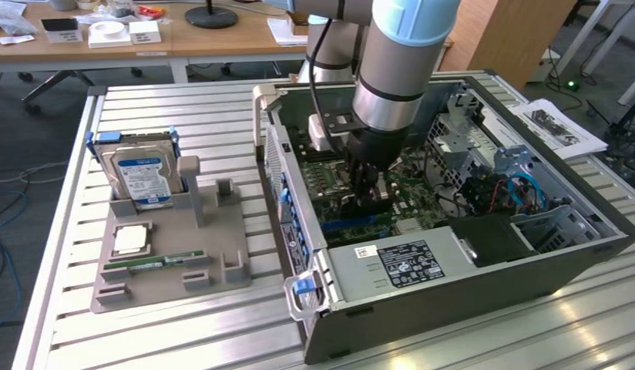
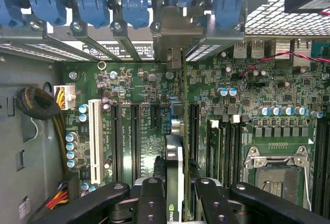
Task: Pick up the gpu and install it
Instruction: 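Insert the gpu into the slot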
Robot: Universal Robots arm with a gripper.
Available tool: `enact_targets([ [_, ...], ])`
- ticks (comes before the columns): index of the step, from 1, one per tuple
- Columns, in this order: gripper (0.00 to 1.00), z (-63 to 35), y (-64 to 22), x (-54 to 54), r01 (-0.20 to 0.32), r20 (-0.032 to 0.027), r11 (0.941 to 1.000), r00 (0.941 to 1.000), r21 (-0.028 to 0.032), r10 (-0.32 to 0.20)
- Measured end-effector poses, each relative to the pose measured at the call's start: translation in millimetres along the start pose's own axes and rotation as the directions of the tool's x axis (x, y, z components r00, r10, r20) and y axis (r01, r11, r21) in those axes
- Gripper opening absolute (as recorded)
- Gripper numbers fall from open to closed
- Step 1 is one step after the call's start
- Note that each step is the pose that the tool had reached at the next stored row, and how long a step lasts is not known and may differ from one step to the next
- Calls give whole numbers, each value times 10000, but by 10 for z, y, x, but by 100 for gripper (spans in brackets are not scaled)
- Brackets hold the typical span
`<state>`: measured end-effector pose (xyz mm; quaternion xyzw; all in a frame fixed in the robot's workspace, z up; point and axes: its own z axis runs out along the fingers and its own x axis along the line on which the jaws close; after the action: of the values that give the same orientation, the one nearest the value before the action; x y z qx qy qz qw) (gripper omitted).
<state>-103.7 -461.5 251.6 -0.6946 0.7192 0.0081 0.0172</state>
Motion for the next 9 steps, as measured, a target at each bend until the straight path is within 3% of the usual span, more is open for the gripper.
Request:
enact_targets([
  [9,27,0,0,14,-2,0,10000,10000,0,2],
])
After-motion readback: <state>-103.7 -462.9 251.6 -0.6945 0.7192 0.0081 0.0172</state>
